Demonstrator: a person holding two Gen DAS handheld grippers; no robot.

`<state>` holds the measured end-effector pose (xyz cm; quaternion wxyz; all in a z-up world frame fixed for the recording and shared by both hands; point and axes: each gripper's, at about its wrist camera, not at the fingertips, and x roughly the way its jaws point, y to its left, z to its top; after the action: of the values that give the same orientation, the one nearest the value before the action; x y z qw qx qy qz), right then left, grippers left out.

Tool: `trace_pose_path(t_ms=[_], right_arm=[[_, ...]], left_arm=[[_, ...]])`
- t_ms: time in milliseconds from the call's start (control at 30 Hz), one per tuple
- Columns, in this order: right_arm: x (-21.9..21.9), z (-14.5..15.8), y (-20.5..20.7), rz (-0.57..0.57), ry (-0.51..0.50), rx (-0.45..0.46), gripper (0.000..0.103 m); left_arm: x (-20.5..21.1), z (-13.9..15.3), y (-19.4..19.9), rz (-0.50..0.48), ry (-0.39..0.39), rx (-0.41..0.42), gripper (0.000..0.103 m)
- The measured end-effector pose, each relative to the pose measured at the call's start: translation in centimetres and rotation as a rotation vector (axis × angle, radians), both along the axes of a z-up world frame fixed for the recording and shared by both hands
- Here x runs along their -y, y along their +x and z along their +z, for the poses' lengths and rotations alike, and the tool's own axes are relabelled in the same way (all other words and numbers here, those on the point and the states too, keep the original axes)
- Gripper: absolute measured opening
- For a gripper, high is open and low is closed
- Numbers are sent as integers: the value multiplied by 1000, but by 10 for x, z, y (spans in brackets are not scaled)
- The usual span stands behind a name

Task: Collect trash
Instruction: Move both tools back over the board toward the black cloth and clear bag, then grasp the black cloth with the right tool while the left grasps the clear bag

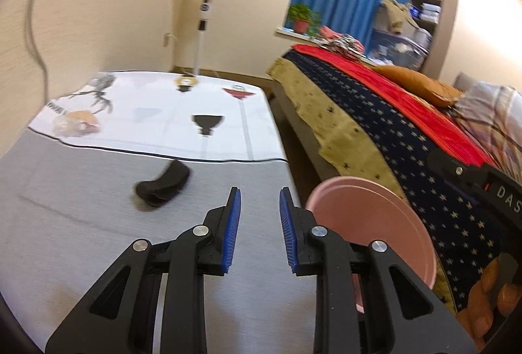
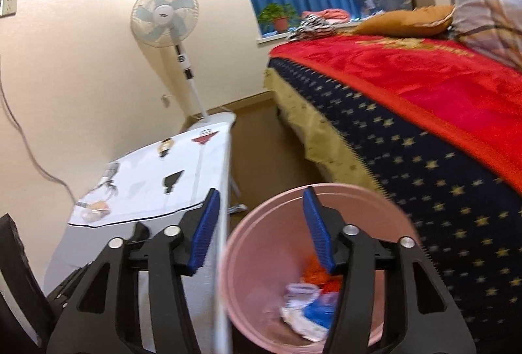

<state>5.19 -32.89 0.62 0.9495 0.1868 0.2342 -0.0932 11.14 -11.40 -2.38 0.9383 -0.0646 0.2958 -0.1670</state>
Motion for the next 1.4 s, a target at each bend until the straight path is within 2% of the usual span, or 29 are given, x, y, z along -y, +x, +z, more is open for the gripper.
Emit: trace_pose_path(t_ms=[67, 167, 400, 600, 733, 900, 933, 1000, 1033, 1067, 1133, 1267, 1300, 1333, 1400], right_arm=[[-7, -3, 8, 24, 27, 4, 38], [-21, -6, 22, 71, 43, 7, 32], [-56, -12, 58, 186, 78, 20, 31], [-97, -32, 100, 301, 124, -16, 31], [-123, -47, 126, 370, 126, -56, 33], [-144, -69, 155, 444, 158, -146, 42], [-148, -73, 160, 446, 147, -164, 47], [-153, -81, 166, 455, 138, -204, 47], [-154, -86, 170, 471, 147, -224, 44], [-156, -88, 172, 478, 145, -235, 32], [-160, -92, 175, 503, 132, -262, 15], [-157, -88, 173, 490, 122, -236, 7], [-155, -87, 172, 476, 117, -230, 7], [-150, -87, 171, 457, 121, -223, 7], [-142, -87, 170, 430, 140, -213, 7]], left_arm=[[-10, -1, 5, 32, 2, -2, 24], [-25, -4, 13, 76, 0, -13, 23], [-65, -13, 42, 201, -1, -40, 19], [-93, -20, 65, 290, 14, -52, 18], [-107, -26, 80, 337, 26, -58, 18], [-122, -29, 97, 388, 19, -65, 18], [-125, -29, 100, 403, 18, -61, 18], [-130, -29, 107, 419, 19, -67, 18], [-134, -29, 111, 432, 15, -75, 18], [-139, -28, 114, 451, 12, -75, 18], [-147, -29, 121, 481, 4, -82, 18], [-164, -30, 134, 562, -26, -91, 19], [-167, -29, 137, 574, -32, -93, 22], [-172, -29, 141, 593, -41, -96, 34], [-179, -29, 148, 625, -58, -93, 49]])
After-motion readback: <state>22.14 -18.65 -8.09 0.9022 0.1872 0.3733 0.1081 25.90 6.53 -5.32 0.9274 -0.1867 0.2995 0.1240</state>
